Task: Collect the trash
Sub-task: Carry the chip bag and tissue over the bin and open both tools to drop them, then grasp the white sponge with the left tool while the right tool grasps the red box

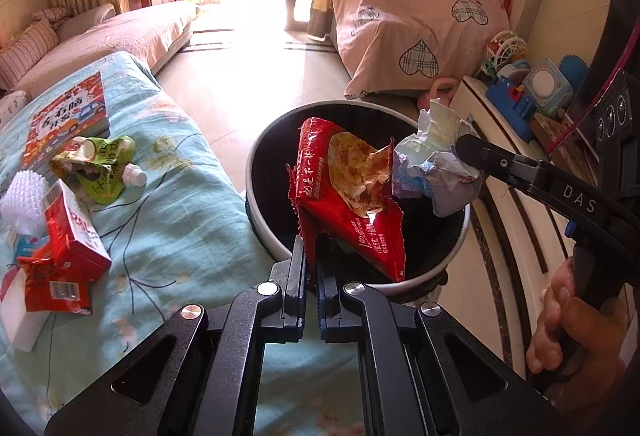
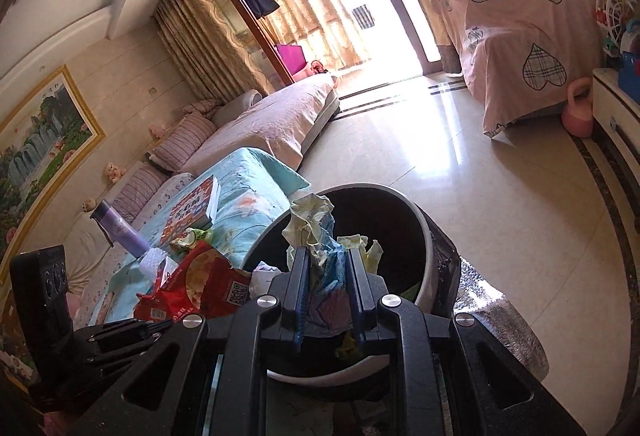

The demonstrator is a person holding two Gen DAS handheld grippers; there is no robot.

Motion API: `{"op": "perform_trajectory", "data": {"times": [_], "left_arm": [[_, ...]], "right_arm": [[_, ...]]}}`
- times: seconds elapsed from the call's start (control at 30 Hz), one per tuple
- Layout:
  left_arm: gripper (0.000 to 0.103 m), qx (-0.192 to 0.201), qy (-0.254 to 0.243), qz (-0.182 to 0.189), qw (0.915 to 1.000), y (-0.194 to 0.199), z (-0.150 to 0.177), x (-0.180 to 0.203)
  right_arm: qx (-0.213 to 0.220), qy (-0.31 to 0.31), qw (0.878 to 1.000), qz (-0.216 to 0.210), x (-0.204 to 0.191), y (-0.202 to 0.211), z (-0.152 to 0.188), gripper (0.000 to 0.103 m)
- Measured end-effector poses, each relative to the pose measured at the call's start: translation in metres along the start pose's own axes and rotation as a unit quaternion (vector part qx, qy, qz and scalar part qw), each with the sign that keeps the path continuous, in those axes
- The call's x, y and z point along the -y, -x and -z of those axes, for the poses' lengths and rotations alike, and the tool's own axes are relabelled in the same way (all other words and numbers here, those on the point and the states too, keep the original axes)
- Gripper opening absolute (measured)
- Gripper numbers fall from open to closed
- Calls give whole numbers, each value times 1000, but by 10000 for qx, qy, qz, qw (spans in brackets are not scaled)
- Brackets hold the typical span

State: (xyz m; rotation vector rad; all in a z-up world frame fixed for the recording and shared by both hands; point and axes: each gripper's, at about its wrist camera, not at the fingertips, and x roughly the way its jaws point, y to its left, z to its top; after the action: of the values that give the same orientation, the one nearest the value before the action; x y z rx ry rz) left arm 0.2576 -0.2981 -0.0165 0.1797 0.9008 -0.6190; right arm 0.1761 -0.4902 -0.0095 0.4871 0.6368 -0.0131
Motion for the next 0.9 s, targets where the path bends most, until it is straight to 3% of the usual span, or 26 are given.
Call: {"op": "perform_trajectory", "data": {"times": [0.23,0.33,0.37,0.47,0.57,0.8,0.9], "left_arm": [[4,-124,4,34,9999,-14,-6,1],[7,-175,-19,39,9998,-17,-9,1],[13,-189,-5,66,9998,-17,-9,0],[40,-122,84,76,9999,-13,-8,-4],[45,-41,111,80,9999,-7,-6,-6],[58,230,355,8,9991,20,22,-22],[65,276,555,-37,9981,31,42,-36]], "right_arm": [[-81,-2,9999,77,7,-12,-6,18],[-157,17,9998,130,8,-18,-8,23],[-192,20,9997,136,9,-20,-9,23],[-201,-59,9997,145,13,-23,-10,40],[-156,-124,9997,105,15,-20,-11,45],[40,-138,9999,-74,0,0,3,82],[-39,-152,9997,-197,-12,5,15,83]]}}
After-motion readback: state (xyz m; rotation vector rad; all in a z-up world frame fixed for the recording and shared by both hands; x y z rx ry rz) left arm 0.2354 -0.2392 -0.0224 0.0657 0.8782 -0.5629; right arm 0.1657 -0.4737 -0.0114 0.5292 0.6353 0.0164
